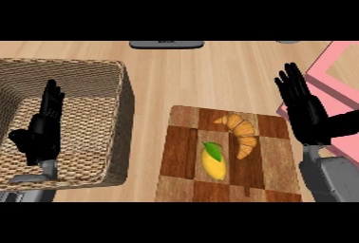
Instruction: Pick the croissant from the cutting board and place it in the cardboard box
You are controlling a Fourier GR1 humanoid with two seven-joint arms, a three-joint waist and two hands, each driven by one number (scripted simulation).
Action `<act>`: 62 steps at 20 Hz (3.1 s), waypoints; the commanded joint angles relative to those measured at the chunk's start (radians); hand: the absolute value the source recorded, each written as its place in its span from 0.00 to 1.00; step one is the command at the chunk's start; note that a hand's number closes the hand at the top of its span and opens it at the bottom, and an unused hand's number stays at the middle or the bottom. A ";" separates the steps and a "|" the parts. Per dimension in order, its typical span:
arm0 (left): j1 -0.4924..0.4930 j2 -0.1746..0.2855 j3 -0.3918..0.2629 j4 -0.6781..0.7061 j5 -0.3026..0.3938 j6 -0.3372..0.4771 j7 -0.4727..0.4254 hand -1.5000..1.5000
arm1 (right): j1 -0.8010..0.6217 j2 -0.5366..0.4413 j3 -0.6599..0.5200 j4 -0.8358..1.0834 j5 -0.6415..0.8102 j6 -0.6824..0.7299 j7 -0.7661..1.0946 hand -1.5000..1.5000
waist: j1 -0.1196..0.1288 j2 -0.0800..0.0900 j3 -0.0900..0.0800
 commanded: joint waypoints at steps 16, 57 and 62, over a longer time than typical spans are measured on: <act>0.072 -0.085 -0.018 0.087 -0.007 -0.063 0.132 0.50 | 0.158 -0.305 0.103 -0.255 0.654 -0.211 0.025 0.00 | -0.012 0.003 0.000; 0.074 -0.118 0.041 0.104 -0.056 -0.130 0.105 0.50 | -0.216 -0.126 0.491 -0.375 0.783 0.402 1.202 0.00 | 0.012 0.006 0.000; 0.058 -0.113 0.035 0.034 -0.064 -0.112 0.193 0.50 | -0.274 -0.127 0.405 -0.296 0.747 0.456 1.184 0.00 | 0.015 0.006 0.001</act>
